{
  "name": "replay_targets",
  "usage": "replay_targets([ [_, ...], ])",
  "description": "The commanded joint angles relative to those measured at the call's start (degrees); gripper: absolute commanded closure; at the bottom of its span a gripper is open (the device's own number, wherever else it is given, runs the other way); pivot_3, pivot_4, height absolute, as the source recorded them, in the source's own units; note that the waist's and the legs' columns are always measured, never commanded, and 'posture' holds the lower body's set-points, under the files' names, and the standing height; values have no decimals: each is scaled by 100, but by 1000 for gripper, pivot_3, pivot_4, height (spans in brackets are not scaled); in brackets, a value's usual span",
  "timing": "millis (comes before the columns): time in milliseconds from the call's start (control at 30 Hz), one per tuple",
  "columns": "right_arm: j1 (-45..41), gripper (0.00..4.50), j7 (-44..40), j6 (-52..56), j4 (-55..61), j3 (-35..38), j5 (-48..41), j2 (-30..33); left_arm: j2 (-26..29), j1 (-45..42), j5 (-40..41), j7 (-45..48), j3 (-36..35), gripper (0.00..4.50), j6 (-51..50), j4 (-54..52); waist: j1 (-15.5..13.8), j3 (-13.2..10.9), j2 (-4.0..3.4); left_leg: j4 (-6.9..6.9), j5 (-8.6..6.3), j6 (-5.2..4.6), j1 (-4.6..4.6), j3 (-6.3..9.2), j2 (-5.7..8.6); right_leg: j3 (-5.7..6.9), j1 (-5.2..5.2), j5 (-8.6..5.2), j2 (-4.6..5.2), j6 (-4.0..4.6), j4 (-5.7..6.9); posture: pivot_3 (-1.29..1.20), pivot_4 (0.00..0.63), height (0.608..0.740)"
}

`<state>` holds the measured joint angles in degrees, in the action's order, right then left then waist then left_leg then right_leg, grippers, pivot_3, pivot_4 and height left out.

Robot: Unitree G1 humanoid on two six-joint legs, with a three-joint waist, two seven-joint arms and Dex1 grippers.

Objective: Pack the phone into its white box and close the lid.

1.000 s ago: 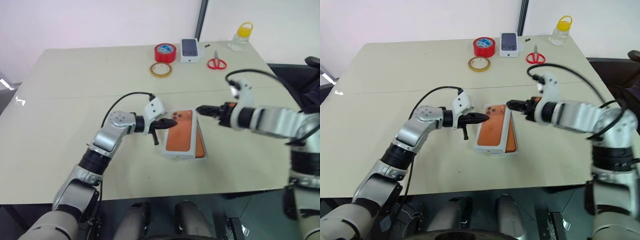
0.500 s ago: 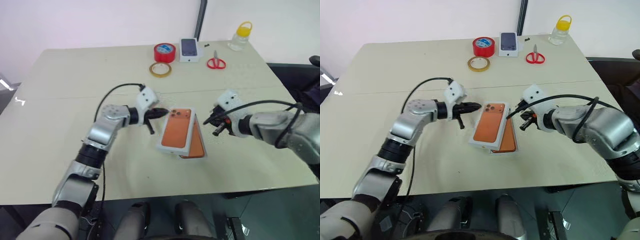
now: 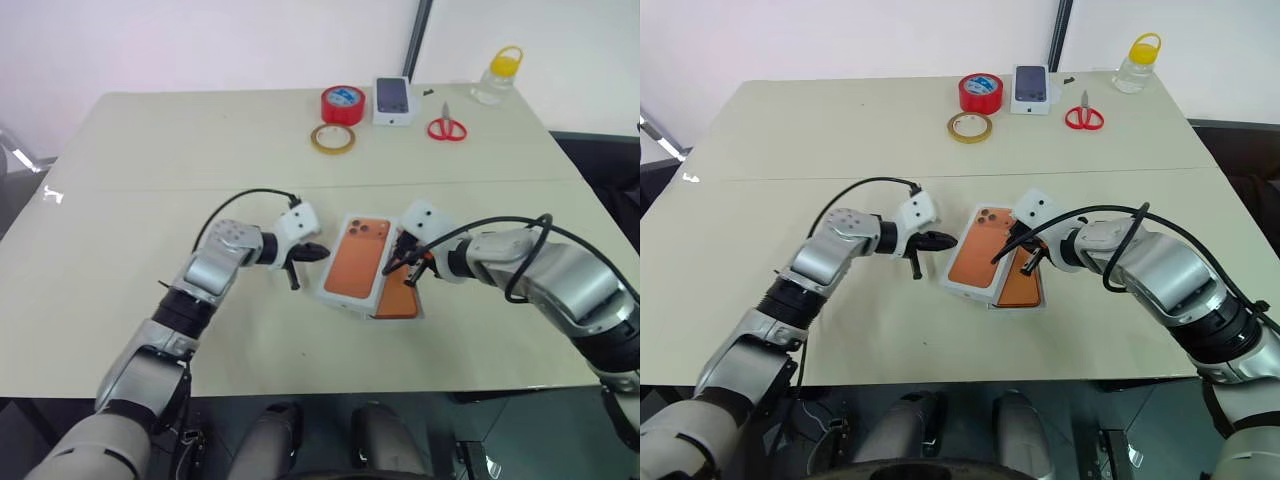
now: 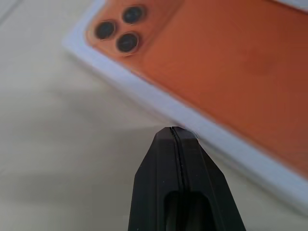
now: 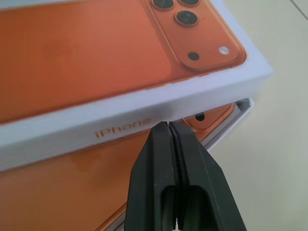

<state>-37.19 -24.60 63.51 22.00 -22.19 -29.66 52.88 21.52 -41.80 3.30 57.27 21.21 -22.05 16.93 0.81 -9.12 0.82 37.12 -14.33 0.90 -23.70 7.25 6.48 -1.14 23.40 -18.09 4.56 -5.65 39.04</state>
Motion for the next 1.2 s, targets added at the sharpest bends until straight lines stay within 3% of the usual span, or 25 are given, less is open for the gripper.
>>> replay_targets([
  [33, -62, 4466, -194, 25, 137, 146, 237, -29, -184, -183, 63, 164, 18, 4500, 153, -190, 6, 0, 0, 0, 0, 0, 0, 0, -1, 0, 1, 0, -1, 0, 1, 0, 150, 740],
  [600, 501, 4466, -830, 294, 540, 646, 705, 228, -502, -70, 64, 439, 241, 4500, -143, -944, -13, 0, 0, 1, 1, 1, 0, 0, -1, 0, 0, 0, -1, 0, 2, 0, 150, 740],
  [1200, 589, 4466, -907, 369, 542, 729, 998, 51, -453, -18, -10, 172, 175, 4500, -320, -712, -13, 0, 0, 2, 1, 2, 0, 0, -1, 1, -1, 0, -1, 0, 3, 0, 150, 740],
])
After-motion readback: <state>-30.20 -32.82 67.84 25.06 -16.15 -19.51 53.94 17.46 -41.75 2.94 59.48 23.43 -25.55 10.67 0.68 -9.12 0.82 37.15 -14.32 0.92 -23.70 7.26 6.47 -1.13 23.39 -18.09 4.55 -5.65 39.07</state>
